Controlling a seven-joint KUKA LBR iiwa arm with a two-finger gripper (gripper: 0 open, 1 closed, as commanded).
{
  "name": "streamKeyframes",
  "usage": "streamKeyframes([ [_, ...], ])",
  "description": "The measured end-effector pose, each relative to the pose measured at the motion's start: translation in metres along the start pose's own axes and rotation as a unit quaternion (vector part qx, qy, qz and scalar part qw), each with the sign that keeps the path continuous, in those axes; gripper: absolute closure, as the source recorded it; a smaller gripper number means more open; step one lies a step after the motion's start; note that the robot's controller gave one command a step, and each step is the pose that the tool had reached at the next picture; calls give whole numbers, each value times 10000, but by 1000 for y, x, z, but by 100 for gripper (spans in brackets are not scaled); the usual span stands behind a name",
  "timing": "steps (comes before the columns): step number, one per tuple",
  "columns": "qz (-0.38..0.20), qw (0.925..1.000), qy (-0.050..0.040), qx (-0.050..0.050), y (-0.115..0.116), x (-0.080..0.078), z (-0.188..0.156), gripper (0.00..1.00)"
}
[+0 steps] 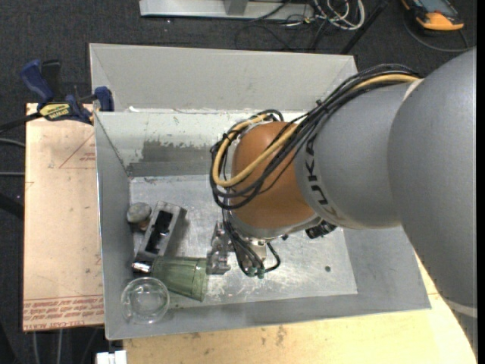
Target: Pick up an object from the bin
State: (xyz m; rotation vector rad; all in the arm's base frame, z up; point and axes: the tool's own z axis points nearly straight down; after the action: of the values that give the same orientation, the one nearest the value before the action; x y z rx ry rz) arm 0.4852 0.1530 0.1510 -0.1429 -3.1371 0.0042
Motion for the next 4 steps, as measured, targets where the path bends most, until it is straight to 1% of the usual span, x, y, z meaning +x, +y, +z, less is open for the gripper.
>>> streamKeyframes([
  [1,-9,10000,-2,-13,1,0,0,0],
  [2,-11,10000,-2,-12,2,1,0,0],
  [3,-498,9987,57,52,38,-10,72,100],
  [4,-499,9987,57,52,38,-10,72,100],
])
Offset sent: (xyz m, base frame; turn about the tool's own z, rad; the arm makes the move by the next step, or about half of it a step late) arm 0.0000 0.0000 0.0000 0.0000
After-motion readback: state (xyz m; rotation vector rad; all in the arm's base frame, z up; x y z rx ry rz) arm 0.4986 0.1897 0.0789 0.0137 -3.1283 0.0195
